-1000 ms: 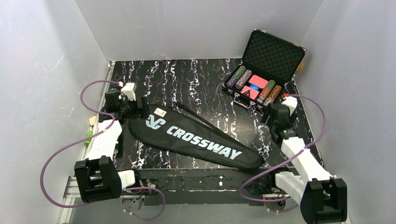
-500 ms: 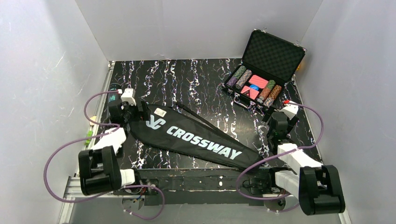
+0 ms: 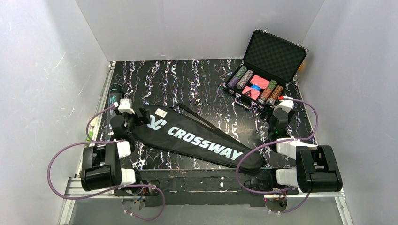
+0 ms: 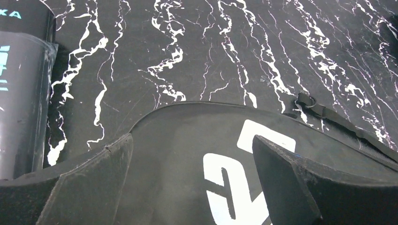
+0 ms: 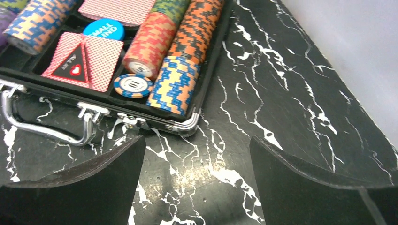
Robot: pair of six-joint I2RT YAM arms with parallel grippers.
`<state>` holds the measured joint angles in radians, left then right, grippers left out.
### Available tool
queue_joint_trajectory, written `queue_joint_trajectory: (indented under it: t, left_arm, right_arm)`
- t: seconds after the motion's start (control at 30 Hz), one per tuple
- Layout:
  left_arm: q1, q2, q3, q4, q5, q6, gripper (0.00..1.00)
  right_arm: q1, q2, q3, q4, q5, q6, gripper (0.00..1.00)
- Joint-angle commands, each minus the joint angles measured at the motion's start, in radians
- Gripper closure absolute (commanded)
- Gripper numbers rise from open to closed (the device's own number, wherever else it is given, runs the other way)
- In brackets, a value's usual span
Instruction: Pack up the badminton gear
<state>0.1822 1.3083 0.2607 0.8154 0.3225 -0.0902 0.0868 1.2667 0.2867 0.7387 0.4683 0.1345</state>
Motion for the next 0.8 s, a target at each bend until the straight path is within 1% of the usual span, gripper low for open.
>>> queue_joint_trajectory:
  t: [0.0, 0.03, 0.1, 0.13, 0.2, 0.23, 0.27, 0.3, 0.33, 0.37, 0.4, 0.47, 0.53, 0.63, 0.7, 0.77]
  left_arm:
    - [0.008, 0.09, -0.088, 0.358, -0.029, -0.035, 0.0]
    - [0.007, 0.133, -0.109, 0.438, -0.02, -0.034, 0.01]
    - [0.006, 0.238, -0.13, 0.582, 0.05, -0.011, 0.01]
    - [0.007, 0.252, -0.125, 0.626, 0.08, -0.015, 0.0]
    - [0.008, 0.193, -0.08, 0.424, 0.093, 0.02, 0.01]
    - [0.002, 0.189, -0.046, 0.359, 0.09, 0.028, 0.01]
    - [-0.013, 0.208, -0.015, 0.336, 0.091, 0.031, 0.0]
    - [-0.037, 0.208, 0.012, 0.282, 0.078, 0.055, 0.0]
    - [-0.073, 0.182, 0.031, 0.195, 0.026, 0.081, 0.0]
    - [-0.103, 0.176, 0.043, 0.17, -0.035, 0.112, 0.01]
    - [-0.108, 0.188, 0.039, 0.203, -0.05, 0.108, 0.0]
    - [-0.109, 0.173, 0.035, 0.183, -0.051, 0.111, 0.0]
    - [-0.11, 0.18, 0.025, 0.22, -0.051, 0.107, 0.0]
    - [-0.11, 0.173, 0.028, 0.198, -0.051, 0.109, 0.0]
    - [-0.11, 0.181, 0.026, 0.22, -0.053, 0.106, 0.01]
    - [-0.109, 0.174, 0.027, 0.205, -0.051, 0.108, 0.01]
  right_arm:
    - [-0.038, 0.013, -0.015, 0.182, -0.134, -0.033, 0.1]
    - [-0.046, 0.01, -0.039, 0.218, -0.154, -0.027, 0.1]
    - [-0.047, 0.017, -0.075, 0.274, -0.194, -0.049, 0.1]
    - [-0.047, 0.029, -0.084, 0.304, -0.207, -0.057, 0.1]
    - [-0.047, 0.047, -0.094, 0.357, -0.19, -0.062, 0.1]
    - [-0.047, 0.046, -0.092, 0.35, -0.17, -0.046, 0.1]
    - [-0.054, 0.052, -0.074, 0.325, -0.146, -0.027, 0.1]
    - [-0.069, 0.064, -0.033, 0.261, -0.154, -0.015, 0.1]
    - [-0.075, 0.068, -0.01, 0.214, -0.17, -0.008, 0.1]
    - [-0.107, 0.06, -0.004, 0.181, -0.222, 0.007, 0.1]
    - [-0.122, 0.06, -0.002, 0.179, -0.233, 0.011, 0.1]
    - [-0.124, 0.054, -0.009, 0.184, -0.235, 0.011, 0.1]
    - [-0.124, 0.046, -0.018, 0.191, -0.237, 0.01, 0.09]
    - [-0.124, 0.045, -0.038, 0.24, -0.244, -0.004, 0.09]
    - [-0.124, 0.044, -0.04, 0.242, -0.246, -0.003, 0.09]
    - [-0.124, 0.044, -0.041, 0.246, -0.245, -0.004, 0.09]
